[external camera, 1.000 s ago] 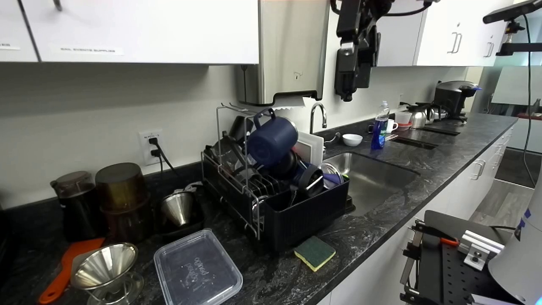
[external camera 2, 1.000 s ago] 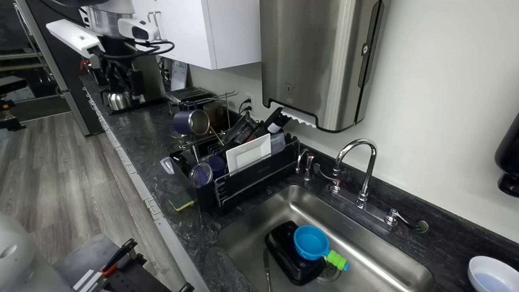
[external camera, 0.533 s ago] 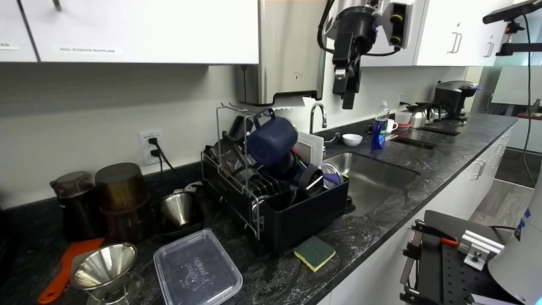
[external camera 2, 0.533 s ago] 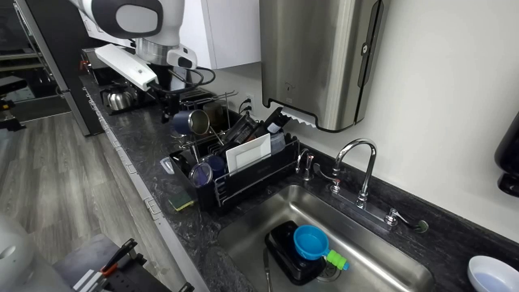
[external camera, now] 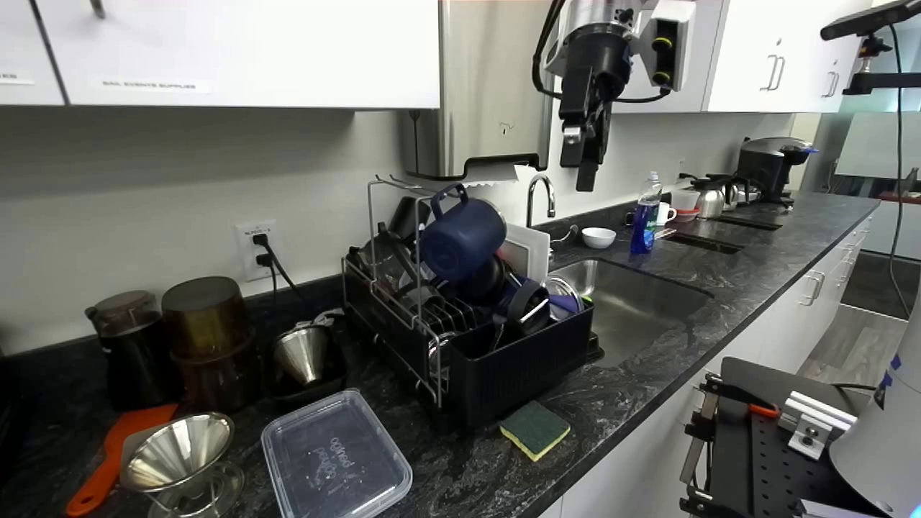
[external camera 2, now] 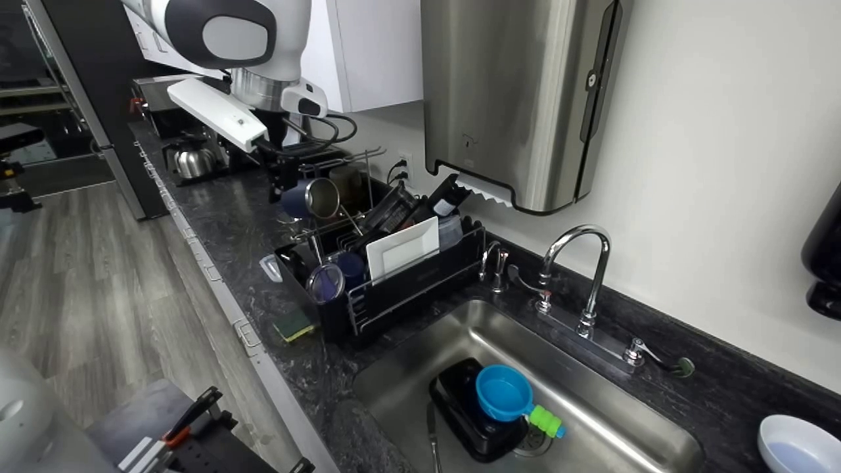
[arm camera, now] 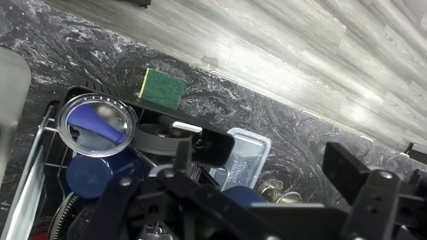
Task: Remove the thermos from the dishrack and place it in the sink
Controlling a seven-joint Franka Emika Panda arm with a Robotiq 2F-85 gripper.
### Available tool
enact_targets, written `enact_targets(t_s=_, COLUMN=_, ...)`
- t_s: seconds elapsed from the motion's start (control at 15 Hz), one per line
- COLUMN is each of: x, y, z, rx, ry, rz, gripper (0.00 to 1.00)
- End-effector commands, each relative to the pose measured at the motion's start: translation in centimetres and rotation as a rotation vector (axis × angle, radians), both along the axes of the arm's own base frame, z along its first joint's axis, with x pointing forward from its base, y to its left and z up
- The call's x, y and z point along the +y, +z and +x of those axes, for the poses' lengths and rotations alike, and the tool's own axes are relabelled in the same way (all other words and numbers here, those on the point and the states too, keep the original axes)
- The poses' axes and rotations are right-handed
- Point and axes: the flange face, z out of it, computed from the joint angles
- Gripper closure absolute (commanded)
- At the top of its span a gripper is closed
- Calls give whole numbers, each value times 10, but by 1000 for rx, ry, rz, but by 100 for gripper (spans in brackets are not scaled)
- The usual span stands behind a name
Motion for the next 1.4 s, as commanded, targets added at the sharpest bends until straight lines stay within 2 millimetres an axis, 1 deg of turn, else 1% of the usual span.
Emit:
enact_targets(t_s=0.0, x=-14, y=-15, z=10, rx=-71, ry=99, rz=73, gripper=0)
enact_targets(t_s=0.2, x=-31, y=-28, z=17, rx=-113, ry=197, rz=153, gripper=0)
enact_targets(t_s=0.33, x=-41, y=-32, z=19, rx=-143, ry=266, rz=168, gripper=0)
enact_targets(t_s=0.47, x=-50, y=-30, z=23, rx=-185, ry=296, rz=159, gripper=0)
enact_targets(t_s=0.73, x=-57, y=-26, z=33, rx=-237, ry=340, rz=158, gripper=0)
enact_targets(t_s=0.87, x=-58, y=-24, z=40, rx=-239, ry=315, rz=144, gripper=0)
enact_targets(t_s=0.93, x=-56, y=-22, z=29, rx=-231, ry=323, rz=137, gripper=0)
enact_targets(t_s=1.07, x=-57, y=-23, z=34, rx=-231, ry=320, rz=133, gripper=0)
enact_targets(t_s=1.27, x=-57, y=-24, z=36, rx=-228, ry=320, rz=132, gripper=0)
enact_targets(t_s=1.33, x=-59, y=-28, z=37, rx=-217, ry=330, rz=116, gripper=0)
